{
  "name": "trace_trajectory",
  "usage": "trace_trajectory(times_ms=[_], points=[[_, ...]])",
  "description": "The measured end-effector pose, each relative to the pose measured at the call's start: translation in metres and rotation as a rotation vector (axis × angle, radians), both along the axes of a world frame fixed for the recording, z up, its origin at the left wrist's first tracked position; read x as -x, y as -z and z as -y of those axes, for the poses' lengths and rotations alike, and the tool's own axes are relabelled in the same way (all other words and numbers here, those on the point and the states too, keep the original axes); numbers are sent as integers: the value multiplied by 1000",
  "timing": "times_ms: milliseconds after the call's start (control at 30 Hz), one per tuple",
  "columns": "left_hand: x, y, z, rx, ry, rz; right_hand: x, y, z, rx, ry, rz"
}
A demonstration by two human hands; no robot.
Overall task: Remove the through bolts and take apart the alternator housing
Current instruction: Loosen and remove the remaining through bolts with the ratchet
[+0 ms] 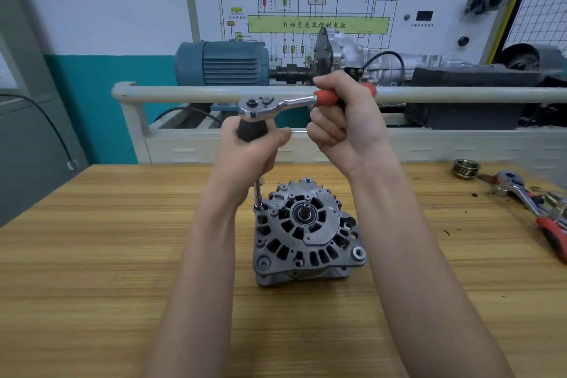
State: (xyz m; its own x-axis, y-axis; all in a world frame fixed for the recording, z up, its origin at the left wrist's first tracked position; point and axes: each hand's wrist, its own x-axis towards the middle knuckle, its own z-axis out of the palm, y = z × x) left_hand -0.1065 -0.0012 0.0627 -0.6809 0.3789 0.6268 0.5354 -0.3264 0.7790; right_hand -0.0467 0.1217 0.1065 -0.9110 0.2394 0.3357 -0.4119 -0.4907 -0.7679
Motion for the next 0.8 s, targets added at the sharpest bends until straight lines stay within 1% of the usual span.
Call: trace_trajectory(times_ms=[100,167,200,233,300,367,400,500,567,633,667,733,800], points=[[-5,1,-16,-124,-271,84,-10,19,14,115,245,-145],[-8,1,-24,-156,-353,115,-17,28,24,156,363,-215],[-8,1,-24,-146,-345,120,-20,29,26,161,383,-226],[-7,1,-20,-117,-295,113,-21,29,26,156,378,-220],[-2,1,-7,-37,-88,40,-20,21,18,99,301,-170],[2,1,8,30,134,-51,-16,8,7,-8,156,-87],[4,1,13,63,206,-74,-12,2,2,-65,84,-44],[4,2,19,188,340,-73,-3,-12,-2,-182,-73,26],[3,1,18,201,353,-45,-2,-12,2,-170,-80,14],[2,-1,15,102,271,30,-4,-4,7,-68,2,-43],[1,-2,12,32,188,75,-5,2,12,-9,79,-87],[-2,-2,0,-80,-35,153,-10,16,24,71,269,-183],[-7,-3,-10,-135,-232,200,-14,26,37,107,401,-271]])
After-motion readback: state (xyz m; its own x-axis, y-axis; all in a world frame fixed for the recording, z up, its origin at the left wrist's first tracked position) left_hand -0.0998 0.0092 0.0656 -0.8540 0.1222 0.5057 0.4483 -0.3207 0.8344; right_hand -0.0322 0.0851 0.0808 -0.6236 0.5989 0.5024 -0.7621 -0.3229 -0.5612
